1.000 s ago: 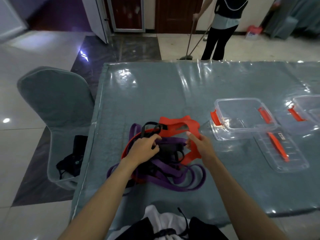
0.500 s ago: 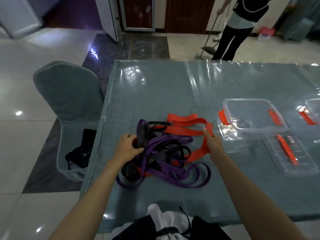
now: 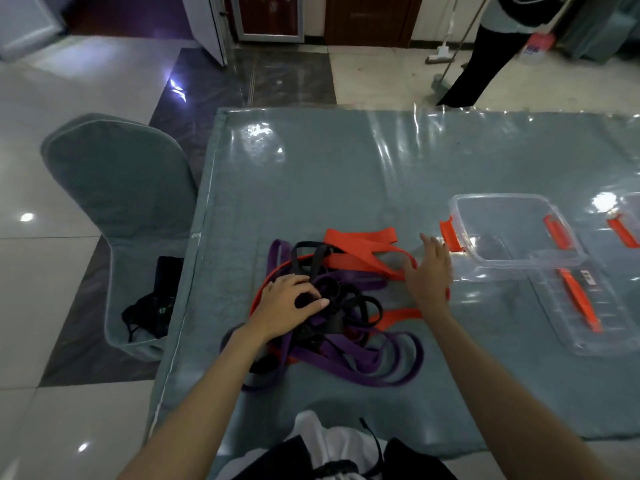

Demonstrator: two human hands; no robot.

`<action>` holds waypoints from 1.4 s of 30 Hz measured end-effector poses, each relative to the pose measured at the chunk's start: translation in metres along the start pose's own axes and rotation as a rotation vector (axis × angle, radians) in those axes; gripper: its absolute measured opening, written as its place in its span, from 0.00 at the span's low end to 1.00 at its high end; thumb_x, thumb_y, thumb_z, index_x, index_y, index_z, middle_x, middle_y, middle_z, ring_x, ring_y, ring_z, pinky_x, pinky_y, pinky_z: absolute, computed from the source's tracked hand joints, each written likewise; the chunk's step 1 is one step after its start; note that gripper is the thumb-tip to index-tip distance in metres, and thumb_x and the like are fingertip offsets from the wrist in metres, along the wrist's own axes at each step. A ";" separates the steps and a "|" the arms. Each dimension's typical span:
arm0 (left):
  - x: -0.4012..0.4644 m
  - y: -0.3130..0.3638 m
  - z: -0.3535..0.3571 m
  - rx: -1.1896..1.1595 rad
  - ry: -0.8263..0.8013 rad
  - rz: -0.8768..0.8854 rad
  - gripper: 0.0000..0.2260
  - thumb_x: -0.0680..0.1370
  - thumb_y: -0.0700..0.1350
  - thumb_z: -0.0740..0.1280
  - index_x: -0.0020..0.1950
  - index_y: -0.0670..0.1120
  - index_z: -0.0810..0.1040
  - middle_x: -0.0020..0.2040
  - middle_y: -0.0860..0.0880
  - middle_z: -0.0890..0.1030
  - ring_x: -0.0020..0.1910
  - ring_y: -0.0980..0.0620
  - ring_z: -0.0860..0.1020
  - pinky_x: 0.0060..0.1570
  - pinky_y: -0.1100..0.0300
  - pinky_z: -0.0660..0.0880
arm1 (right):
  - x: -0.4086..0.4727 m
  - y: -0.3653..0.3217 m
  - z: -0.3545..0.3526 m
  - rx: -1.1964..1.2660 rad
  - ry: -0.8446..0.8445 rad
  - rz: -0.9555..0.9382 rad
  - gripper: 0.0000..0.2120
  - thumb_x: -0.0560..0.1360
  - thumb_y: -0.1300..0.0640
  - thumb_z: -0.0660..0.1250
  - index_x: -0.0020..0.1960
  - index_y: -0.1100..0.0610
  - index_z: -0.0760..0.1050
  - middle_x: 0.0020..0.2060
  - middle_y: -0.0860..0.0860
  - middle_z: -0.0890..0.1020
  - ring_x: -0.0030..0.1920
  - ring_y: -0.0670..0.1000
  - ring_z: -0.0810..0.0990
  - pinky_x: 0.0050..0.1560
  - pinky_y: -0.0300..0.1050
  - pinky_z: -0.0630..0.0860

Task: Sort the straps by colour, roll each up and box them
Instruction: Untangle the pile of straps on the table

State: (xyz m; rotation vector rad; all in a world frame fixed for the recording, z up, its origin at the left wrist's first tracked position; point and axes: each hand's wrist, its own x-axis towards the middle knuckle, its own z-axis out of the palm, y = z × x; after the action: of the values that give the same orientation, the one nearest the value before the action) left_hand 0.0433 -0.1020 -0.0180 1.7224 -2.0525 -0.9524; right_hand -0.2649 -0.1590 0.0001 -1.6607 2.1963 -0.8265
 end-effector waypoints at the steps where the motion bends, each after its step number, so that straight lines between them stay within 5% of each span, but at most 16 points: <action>1: 0.001 -0.001 0.001 -0.050 0.014 0.028 0.21 0.78 0.72 0.62 0.58 0.60 0.83 0.70 0.56 0.79 0.73 0.52 0.73 0.74 0.42 0.66 | -0.002 -0.004 0.004 -0.001 0.012 -0.080 0.25 0.78 0.63 0.70 0.75 0.62 0.73 0.75 0.62 0.73 0.78 0.65 0.66 0.78 0.63 0.62; 5: 0.007 -0.001 0.000 -0.420 0.252 -0.076 0.10 0.83 0.49 0.69 0.62 0.48 0.79 0.59 0.54 0.83 0.61 0.55 0.81 0.67 0.48 0.76 | -0.007 -0.021 0.023 0.103 -0.042 -0.359 0.17 0.74 0.70 0.70 0.62 0.62 0.81 0.61 0.59 0.82 0.65 0.63 0.79 0.70 0.61 0.73; 8: 0.016 -0.008 -0.009 -0.471 0.316 -0.274 0.13 0.80 0.37 0.73 0.64 0.43 0.77 0.59 0.47 0.82 0.58 0.48 0.81 0.65 0.48 0.77 | -0.011 -0.030 0.043 0.195 -0.218 -0.394 0.13 0.76 0.71 0.68 0.58 0.62 0.83 0.54 0.56 0.84 0.55 0.58 0.83 0.62 0.58 0.77; 13: 0.028 -0.029 -0.018 -0.262 0.059 -0.367 0.16 0.78 0.38 0.73 0.66 0.44 0.79 0.62 0.46 0.82 0.63 0.46 0.80 0.58 0.61 0.71 | -0.006 -0.027 0.067 0.238 -0.331 -0.222 0.19 0.76 0.77 0.60 0.62 0.66 0.81 0.58 0.61 0.85 0.60 0.62 0.83 0.68 0.58 0.76; 18: 0.053 -0.028 -0.021 -0.144 0.043 -0.368 0.18 0.80 0.54 0.72 0.67 0.49 0.80 0.60 0.48 0.84 0.55 0.51 0.79 0.51 0.60 0.72 | 0.006 -0.027 0.072 0.203 -0.280 -0.211 0.24 0.75 0.78 0.60 0.67 0.65 0.79 0.65 0.61 0.82 0.67 0.60 0.80 0.73 0.54 0.71; 21: 0.073 -0.022 -0.015 -0.196 0.043 -0.408 0.20 0.79 0.56 0.72 0.69 0.50 0.77 0.61 0.49 0.84 0.59 0.48 0.81 0.53 0.59 0.71 | 0.017 -0.027 0.071 0.224 -0.309 -0.143 0.21 0.78 0.75 0.61 0.67 0.63 0.79 0.61 0.59 0.85 0.62 0.59 0.83 0.69 0.53 0.75; 27: 0.091 -0.022 -0.001 -0.473 0.198 -0.564 0.28 0.76 0.41 0.79 0.73 0.43 0.74 0.60 0.45 0.84 0.60 0.47 0.82 0.55 0.61 0.74 | 0.022 -0.022 0.070 0.270 -0.335 -0.104 0.15 0.80 0.71 0.63 0.63 0.61 0.81 0.54 0.54 0.88 0.57 0.54 0.86 0.63 0.54 0.79; 31: 0.082 -0.027 -0.006 -0.720 0.197 -0.530 0.21 0.73 0.34 0.78 0.62 0.51 0.84 0.49 0.53 0.82 0.49 0.57 0.81 0.43 0.75 0.74 | 0.026 -0.026 0.073 0.286 -0.285 -0.088 0.15 0.79 0.71 0.64 0.61 0.60 0.82 0.53 0.53 0.88 0.55 0.52 0.86 0.61 0.51 0.80; 34: 0.066 -0.025 -0.010 -0.667 0.186 -0.417 0.23 0.72 0.31 0.77 0.50 0.62 0.84 0.44 0.53 0.81 0.45 0.57 0.81 0.50 0.69 0.75 | 0.032 -0.031 0.078 0.256 -0.270 -0.093 0.16 0.78 0.71 0.64 0.62 0.61 0.83 0.56 0.54 0.87 0.58 0.54 0.85 0.65 0.52 0.79; 38: 0.044 -0.025 -0.014 -0.534 0.212 -0.193 0.25 0.71 0.28 0.76 0.47 0.60 0.85 0.45 0.49 0.80 0.46 0.56 0.79 0.55 0.67 0.74 | 0.043 -0.037 0.082 0.150 -0.327 -0.158 0.16 0.78 0.71 0.64 0.62 0.61 0.83 0.57 0.56 0.87 0.59 0.57 0.85 0.66 0.50 0.77; 42: 0.028 -0.026 -0.018 -0.623 0.335 -0.216 0.19 0.74 0.30 0.75 0.49 0.56 0.86 0.49 0.48 0.83 0.47 0.59 0.81 0.52 0.69 0.75 | 0.042 -0.048 0.085 0.130 -0.599 -0.402 0.23 0.79 0.73 0.64 0.72 0.62 0.76 0.64 0.56 0.84 0.61 0.54 0.85 0.65 0.39 0.73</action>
State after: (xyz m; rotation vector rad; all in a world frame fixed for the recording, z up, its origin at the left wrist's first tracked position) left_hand 0.0669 -0.1353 -0.0267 1.6242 -1.2063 -1.1210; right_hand -0.1950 -0.2307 -0.0349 -1.9873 1.4077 -0.4523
